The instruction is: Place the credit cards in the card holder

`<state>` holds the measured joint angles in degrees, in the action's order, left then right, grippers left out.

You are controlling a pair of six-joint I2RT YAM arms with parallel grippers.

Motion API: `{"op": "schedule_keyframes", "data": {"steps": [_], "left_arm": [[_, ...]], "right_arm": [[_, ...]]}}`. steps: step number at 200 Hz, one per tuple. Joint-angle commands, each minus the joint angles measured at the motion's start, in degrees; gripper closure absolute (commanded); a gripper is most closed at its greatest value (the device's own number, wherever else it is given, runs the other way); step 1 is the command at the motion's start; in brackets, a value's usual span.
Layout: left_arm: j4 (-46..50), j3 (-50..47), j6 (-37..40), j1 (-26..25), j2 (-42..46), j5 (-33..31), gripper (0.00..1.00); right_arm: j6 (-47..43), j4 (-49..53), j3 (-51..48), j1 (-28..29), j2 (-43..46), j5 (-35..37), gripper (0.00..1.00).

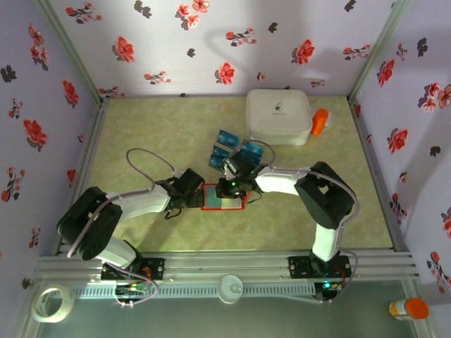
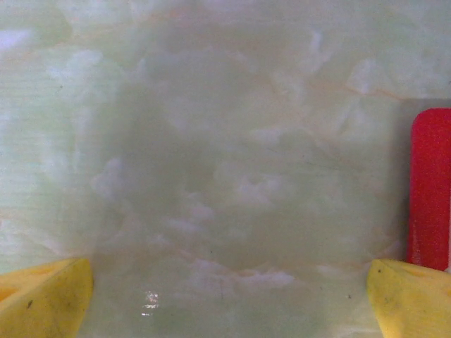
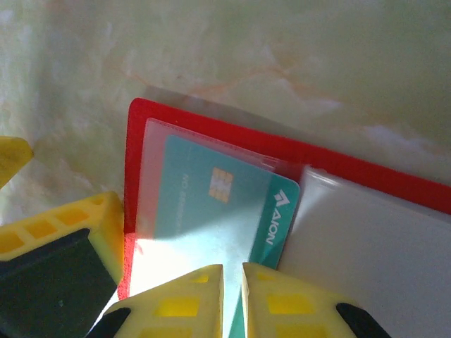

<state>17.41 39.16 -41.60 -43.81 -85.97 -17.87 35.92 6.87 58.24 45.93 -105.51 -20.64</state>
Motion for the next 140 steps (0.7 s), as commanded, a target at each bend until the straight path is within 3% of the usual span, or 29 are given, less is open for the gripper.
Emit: {"op": "schedule_keyframes", "data": {"steps": [1,52,96,140], "left_arm": [[-1.5,-1.7,0.3,0.6,-2.2,0.1,0.00],[-1.6,-2.2,0.2,0.7,-2.1,0.1,0.00],[-1.9,-2.5,0.2,0.7,-1.8,0.1,0.00],[-2.2,-2.7,0.3,0.7,-2.1,0.1,0.00]], "right_arm": [[-0.9,2.1,1.6,1.3,-1.7,1.3,0.85],[-0.1,2.6,2.8,1.9,0.7,1.3,0.85],[-1.0,5.4,1.6,1.9,5.2,5.3,0.85],[-2.0,7.2,1.9,1.9,4.0,7.6,0.86]]}}
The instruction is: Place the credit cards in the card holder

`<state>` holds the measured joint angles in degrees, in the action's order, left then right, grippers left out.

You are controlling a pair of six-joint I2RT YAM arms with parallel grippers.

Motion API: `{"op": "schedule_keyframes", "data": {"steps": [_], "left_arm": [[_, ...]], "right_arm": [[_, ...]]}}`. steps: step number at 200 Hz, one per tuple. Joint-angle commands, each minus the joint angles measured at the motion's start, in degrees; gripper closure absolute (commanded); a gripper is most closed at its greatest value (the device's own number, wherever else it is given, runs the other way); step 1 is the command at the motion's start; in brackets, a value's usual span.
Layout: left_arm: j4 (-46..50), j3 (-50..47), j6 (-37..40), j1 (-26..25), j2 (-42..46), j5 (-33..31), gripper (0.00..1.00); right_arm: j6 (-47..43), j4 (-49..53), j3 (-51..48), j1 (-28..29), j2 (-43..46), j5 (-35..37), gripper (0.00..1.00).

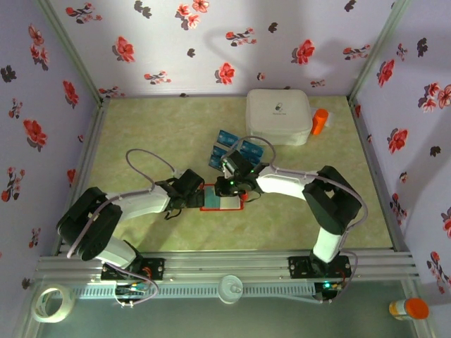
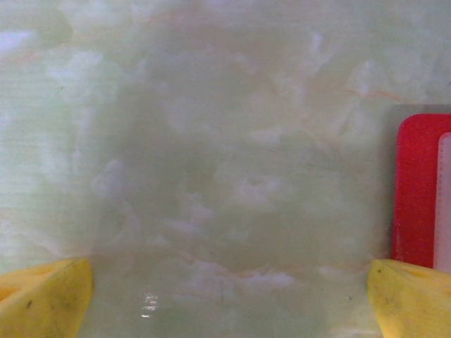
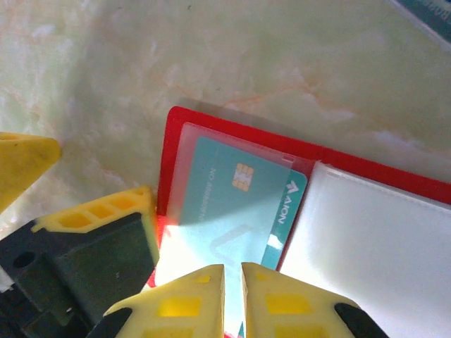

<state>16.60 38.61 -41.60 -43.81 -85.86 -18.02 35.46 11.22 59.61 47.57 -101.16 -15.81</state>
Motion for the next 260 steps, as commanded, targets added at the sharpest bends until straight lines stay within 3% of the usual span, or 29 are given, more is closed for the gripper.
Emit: {"op": "schedule_keyframes", "data": {"steps": [1,146,260], "left_arm": [[-1.4,-2.1,0.2,0.7,-2.3,0.3,0.00],[-2.1,-3.0,0.1,0.7,-2.0,0.2,0.00],[-1.6,-2.8,-0.2,1.0,-1.0,0.2,0.00]], "right_arm": [[-1.5,2.9,0.5,0.3,-0.4,2.8,0.86],[-3.4,5.9,6.8,2.7,-9.5,1.1,0.90],[-4.3,9.5,5.3,2.9,-1.8,7.4,0.90]]}}
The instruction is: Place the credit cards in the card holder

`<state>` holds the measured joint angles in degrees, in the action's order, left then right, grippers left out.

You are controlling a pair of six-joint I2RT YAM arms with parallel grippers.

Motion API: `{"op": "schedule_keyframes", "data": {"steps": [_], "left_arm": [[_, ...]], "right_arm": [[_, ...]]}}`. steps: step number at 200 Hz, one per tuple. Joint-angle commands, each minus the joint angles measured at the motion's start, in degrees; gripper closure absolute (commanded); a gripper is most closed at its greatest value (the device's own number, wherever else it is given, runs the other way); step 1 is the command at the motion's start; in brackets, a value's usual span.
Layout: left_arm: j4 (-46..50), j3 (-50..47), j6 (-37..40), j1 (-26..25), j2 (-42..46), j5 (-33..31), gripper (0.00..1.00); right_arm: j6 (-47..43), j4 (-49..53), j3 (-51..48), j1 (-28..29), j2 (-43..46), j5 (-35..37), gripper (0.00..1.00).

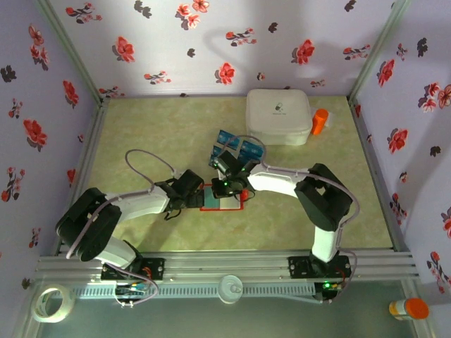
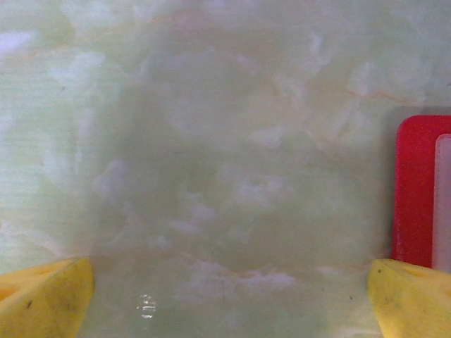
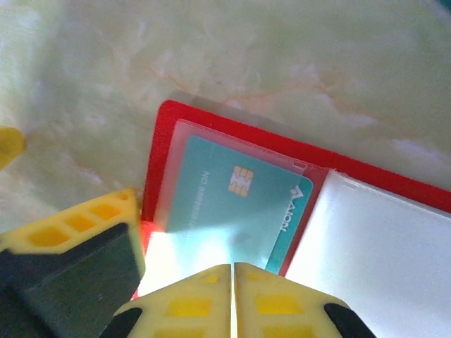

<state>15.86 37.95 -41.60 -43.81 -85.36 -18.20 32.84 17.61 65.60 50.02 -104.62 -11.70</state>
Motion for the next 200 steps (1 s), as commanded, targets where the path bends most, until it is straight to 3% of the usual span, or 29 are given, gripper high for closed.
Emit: {"op": "schedule_keyframes", "data": {"steps": [1,150,200], "left_arm": [[-0.9,-2.1,-0.2,1.0,-1.5,0.4,0.00],[-1.0,-1.7,-0.2,1.1,-2.4,0.5,0.00],[0.4,-1.5,0.0,2.2,0.8,0.6,0.00]], "right_arm": [[-1.8,3.2,-0.8,0.4,1.6,3.3,0.90],[-2.8,3.9,1.5,1.1,-6.6,1.9,0.92],[-2.4,4.0,2.3,1.8,-7.1,1.8,0.92]]}}
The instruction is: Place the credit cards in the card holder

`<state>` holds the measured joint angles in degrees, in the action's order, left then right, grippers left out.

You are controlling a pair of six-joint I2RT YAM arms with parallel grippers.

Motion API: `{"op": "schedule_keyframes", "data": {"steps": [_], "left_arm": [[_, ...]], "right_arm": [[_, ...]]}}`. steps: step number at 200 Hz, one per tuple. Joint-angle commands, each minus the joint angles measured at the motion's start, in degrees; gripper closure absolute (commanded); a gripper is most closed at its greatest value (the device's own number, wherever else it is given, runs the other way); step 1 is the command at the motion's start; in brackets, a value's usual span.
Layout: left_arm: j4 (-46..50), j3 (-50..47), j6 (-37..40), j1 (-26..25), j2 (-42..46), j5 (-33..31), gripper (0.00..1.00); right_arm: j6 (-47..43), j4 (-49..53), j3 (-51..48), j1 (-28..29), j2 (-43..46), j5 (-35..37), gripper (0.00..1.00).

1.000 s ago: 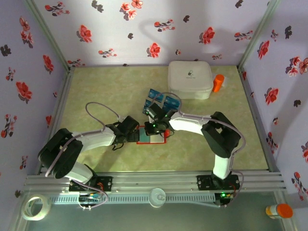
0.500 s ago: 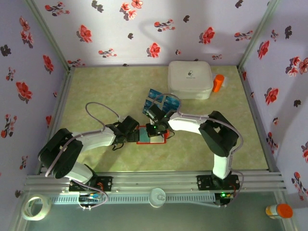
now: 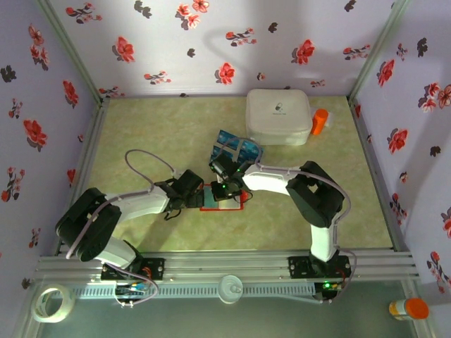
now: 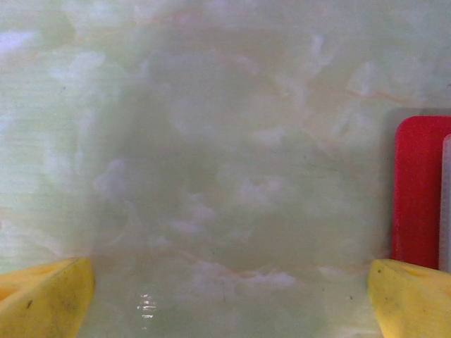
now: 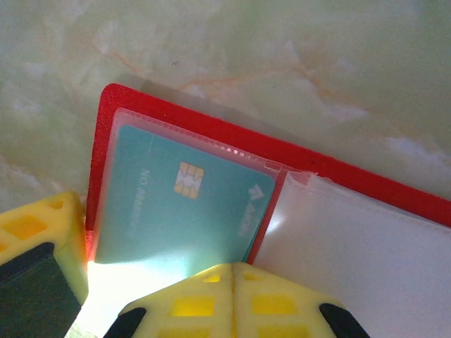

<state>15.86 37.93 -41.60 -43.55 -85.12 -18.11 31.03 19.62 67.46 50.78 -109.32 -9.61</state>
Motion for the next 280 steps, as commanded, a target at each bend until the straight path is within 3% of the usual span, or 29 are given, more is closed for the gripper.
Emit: {"op": "schedule_keyframes", "data": {"steps": [1,87,162,226,280], "left_arm": [[0.5,-1.5,0.0,2.0,0.7,0.5,0.00],[3.0,-2.6,-0.3,10.0,12.3,4.1,0.00],[3.0,-1.2,-0.1,9.9,11.9,5.9,0.00],[3.4,1.0,0.0,9.7,11.5,10.1,0.00],[3.2,4.8,-2.8,4.6,12.1,9.8,0.00]], "right_arm": [[-0.6,2.0,0.4,1.1,-2.4,-0.3,0.92],[3.8,-1.9,-2.8,1.3,0.3,-1.2,0.91],[5.6,-3.2,-2.4,2.5,0.8,-0.9,0.91],[3.1,1.2,-3.5,0.6,9.1,3.9,0.86],[0.9,0.6,-7.8,-4.4,12.7,3.0,0.86]]}}
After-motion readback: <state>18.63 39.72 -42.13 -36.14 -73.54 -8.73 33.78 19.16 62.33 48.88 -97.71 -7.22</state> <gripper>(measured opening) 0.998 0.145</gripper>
